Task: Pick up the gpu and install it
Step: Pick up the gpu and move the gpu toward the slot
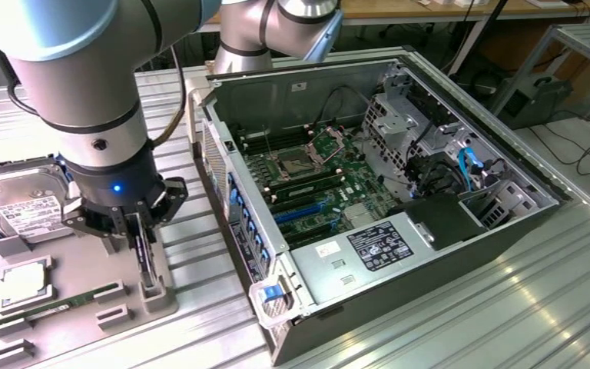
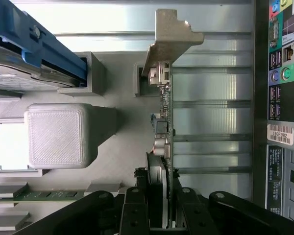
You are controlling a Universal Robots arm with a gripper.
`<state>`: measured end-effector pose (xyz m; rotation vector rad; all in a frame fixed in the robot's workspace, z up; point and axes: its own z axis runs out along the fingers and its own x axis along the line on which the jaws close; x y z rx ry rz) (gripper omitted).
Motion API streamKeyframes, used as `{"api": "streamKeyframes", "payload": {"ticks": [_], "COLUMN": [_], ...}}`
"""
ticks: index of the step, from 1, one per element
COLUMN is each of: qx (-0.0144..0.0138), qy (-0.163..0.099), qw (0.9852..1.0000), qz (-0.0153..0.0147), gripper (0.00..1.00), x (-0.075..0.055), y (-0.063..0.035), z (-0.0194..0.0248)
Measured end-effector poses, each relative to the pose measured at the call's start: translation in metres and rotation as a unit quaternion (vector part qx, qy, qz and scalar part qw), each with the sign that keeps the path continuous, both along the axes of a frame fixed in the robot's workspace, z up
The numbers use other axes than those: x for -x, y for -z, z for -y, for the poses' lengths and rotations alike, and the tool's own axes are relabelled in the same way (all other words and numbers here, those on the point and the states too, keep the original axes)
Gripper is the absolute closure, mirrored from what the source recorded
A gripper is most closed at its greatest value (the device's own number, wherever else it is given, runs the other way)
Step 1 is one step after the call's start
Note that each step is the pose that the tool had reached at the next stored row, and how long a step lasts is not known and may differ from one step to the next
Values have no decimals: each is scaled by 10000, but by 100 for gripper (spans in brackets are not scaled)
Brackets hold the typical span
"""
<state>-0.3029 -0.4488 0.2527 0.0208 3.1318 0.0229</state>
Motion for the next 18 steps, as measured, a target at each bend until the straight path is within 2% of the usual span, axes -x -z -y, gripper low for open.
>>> {"api": "streamKeyframes", "payload": {"ticks": [18], "qx": [0], "qy": [0], "qw": [10000], "qz": [0], "gripper": [73], "x": [0], "y": [-256], "z": [0]}}
